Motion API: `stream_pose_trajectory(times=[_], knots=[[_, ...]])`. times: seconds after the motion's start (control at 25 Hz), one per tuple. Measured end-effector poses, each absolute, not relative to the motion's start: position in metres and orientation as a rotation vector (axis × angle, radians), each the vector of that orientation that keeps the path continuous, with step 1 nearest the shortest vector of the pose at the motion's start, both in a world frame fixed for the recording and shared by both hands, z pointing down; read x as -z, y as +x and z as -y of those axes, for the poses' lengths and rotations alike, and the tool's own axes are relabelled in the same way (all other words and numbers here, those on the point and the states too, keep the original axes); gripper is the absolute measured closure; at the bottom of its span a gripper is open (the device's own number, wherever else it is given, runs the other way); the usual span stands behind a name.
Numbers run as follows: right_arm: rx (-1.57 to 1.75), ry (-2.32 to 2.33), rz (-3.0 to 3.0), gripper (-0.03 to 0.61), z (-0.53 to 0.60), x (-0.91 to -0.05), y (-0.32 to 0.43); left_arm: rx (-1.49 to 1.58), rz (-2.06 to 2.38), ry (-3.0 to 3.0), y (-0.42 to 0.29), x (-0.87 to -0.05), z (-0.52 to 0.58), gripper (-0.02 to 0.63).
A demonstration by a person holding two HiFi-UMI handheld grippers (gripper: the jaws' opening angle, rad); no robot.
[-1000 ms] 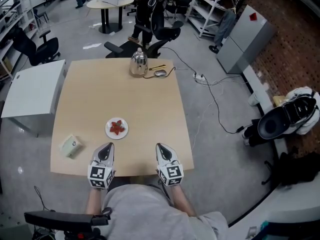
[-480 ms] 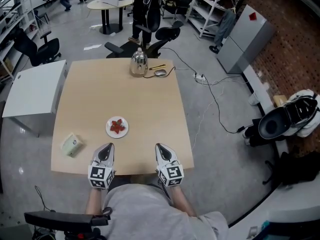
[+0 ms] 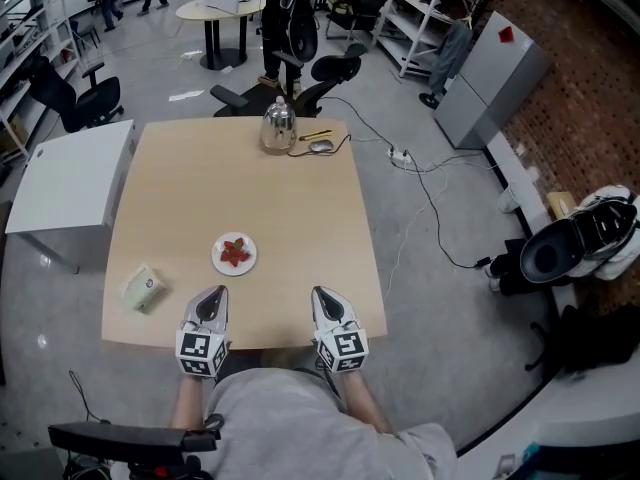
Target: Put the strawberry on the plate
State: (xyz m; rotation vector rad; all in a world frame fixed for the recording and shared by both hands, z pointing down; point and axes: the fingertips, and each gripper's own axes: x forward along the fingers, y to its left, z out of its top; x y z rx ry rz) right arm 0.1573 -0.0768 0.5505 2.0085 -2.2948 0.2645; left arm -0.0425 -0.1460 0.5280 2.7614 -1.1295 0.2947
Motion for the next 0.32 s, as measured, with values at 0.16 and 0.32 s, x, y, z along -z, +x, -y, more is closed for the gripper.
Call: stream_pose_trajectory(times=[0.16, 0.32], knots=[[-0.267, 2.009, 2.294, 0.572, 0.0763, -0.5537, 0.1582, -0.293, 1.131, 2.762, -0.0413, -0.5300, 0.1456, 0.594], [-0.260, 2.008, 2.298, 0.572, 0.0786, -0.5540, 0.1583, -0.294, 1.133, 2.763, -0.0403, -0.5302, 0.1472, 0.594]])
